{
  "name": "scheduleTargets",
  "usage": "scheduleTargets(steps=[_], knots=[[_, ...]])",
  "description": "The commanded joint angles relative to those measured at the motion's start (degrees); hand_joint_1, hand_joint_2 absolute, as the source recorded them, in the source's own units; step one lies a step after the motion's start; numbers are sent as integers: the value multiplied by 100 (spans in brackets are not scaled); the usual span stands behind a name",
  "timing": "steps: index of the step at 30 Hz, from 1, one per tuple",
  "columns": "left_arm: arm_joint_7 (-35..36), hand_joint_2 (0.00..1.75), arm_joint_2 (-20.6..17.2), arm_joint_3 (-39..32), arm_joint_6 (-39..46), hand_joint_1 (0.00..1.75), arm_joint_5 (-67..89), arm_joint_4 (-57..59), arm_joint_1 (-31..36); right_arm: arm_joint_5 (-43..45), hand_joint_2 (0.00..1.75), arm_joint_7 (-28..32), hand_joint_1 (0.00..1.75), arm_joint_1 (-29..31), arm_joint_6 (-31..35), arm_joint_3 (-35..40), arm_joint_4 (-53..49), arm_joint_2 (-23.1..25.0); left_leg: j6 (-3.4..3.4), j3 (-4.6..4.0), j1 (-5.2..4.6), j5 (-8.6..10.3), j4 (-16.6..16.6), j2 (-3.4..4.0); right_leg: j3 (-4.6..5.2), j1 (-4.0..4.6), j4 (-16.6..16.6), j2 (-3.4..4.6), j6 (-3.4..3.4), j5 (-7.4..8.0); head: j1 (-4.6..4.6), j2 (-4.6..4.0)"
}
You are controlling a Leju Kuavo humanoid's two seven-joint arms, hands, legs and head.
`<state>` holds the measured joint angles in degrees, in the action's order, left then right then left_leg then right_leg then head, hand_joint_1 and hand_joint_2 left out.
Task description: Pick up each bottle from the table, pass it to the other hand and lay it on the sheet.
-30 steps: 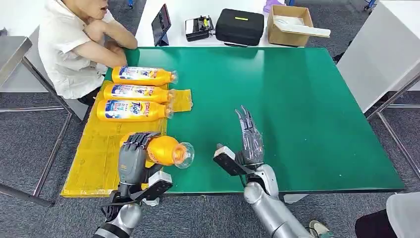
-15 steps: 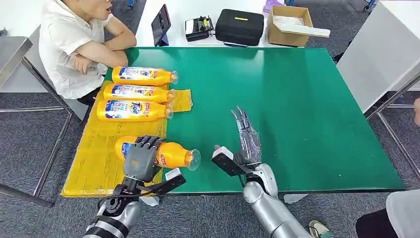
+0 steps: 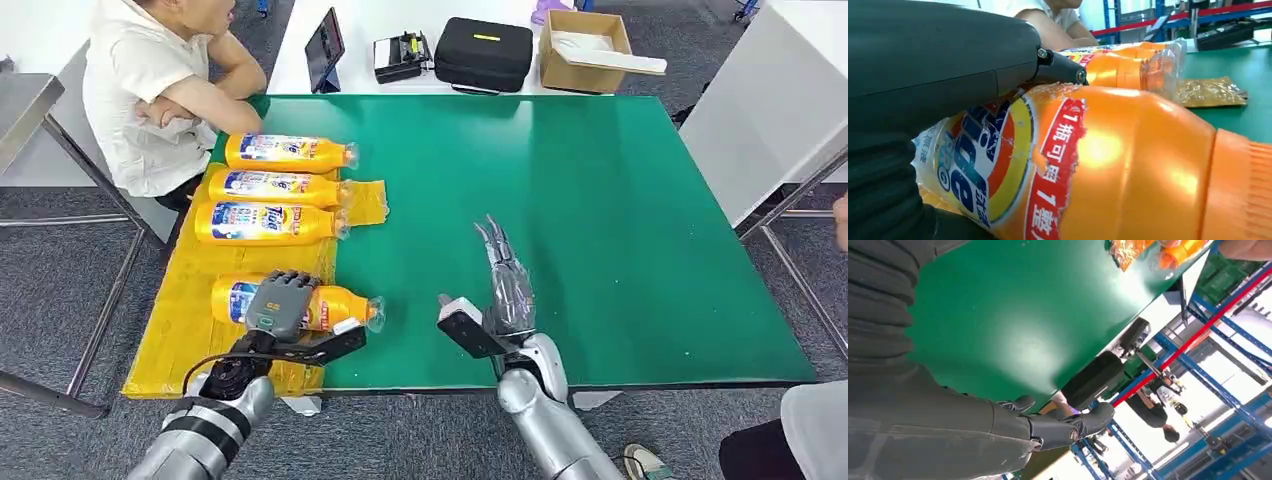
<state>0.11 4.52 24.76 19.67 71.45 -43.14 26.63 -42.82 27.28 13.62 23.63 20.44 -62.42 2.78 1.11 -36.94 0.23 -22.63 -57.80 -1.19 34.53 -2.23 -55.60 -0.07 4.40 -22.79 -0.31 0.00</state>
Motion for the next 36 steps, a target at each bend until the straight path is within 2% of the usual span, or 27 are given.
scheduleTargets(steps=[1, 3, 4, 5, 6, 7, 22, 25, 26, 27, 32, 36], knots=[[87, 175, 11, 25, -465, 175, 135, 982, 486, 45, 175, 45, 0, -12, -88, -144, -116, 30, -4, 18, 8, -9, -3, 7, -21, 11, 2, -1, -22, -7, 0, 0], [84, 175, 41, 42, -578, 173, 146, 1107, 551, 47, 175, 44, 0, 7, -117, -146, -73, 35, -5, 26, 8, -11, -3, 10, -28, 12, 2, 1, -25, -8, 0, 0], [16, 175, 97, -3, -552, 120, 76, 1167, 581, 62, 175, 71, 0, 33, -125, -154, -6, 50, -3, 19, 6, -7, -2, 8, -22, 10, 3, 1, -20, -4, 2, 0], [-28, 175, 135, -25, -546, 37, 31, 1187, 590, 68, 175, 89, 0, 34, -122, -155, 28, 56, -5, 28, 10, -11, -5, 14, -30, 15, 3, 4, -28, -6, 0, 0], [-59, 175, 148, -28, -564, 7, 11, 1198, 593, 67, 175, 101, 0, 34, -113, -155, 43, 59, -4, 23, 4, -5, 0, 10, -23, 7, 3, 3, -18, -3, 0, 0], [-129, 175, 166, -28, -657, 0, -45, 1223, 606, 88, 175, 125, 0, 31, -102, -164, 75, 68, -6, 31, 8, -7, -2, 13, -32, 13, 4, 4, -27, -4, 0, 0], [-1080, 175, -16, 406, -2210, 0, -854, 1682, 806, 444, 175, 488, 0, 307, -34, -254, 685, 80, -10, 66, 7, -7, 9, 31, -67, 12, 13, 24, -31, 0, 0, 0], [-1080, 175, -16, 406, -2210, 0, -854, 1682, 806, 444, 175, 488, 0, 307, -34, -254, 685, 80, -8, 67, 1, -3, 12, 21, -69, 5, 11, 18, -23, 0, 0, 0], [-1080, 175, -16, 406, -2210, 0, -854, 1682, 806, 444, 175, 488, 0, 307, -34, -254, 685, 80, -13, 82, 13, -12, 10, 41, -83, 21, 18, 30, -47, -1, 0, 0], [-1084, 175, -5, 405, -2213, 0, -871, 1675, 804, 444, 175, 490, 0, 300, -34, -249, 688, 84, -8, 71, 3, -3, 11, 21, -74, 7, 12, 18, -24, 0, 0, 0], [-1172, 175, -77, 552, -2029, 0, -912, 1505, 741, 419, 175, 501, 0, 308, -30, -184, 696, 76, -8, 73, 1, -2, 11, 19, -76, 5, 11, 19, -22, 1, 0, 0], [-1686, 175, -34, 607, -1573, 0, -1293, 788, 437, 385, 175, 479, 0, 244, 29, -154, 673, 28, -8, 75, 0, -2, 12, 13, -79, 4, 10, 14, -21, -2, 0, 0]])
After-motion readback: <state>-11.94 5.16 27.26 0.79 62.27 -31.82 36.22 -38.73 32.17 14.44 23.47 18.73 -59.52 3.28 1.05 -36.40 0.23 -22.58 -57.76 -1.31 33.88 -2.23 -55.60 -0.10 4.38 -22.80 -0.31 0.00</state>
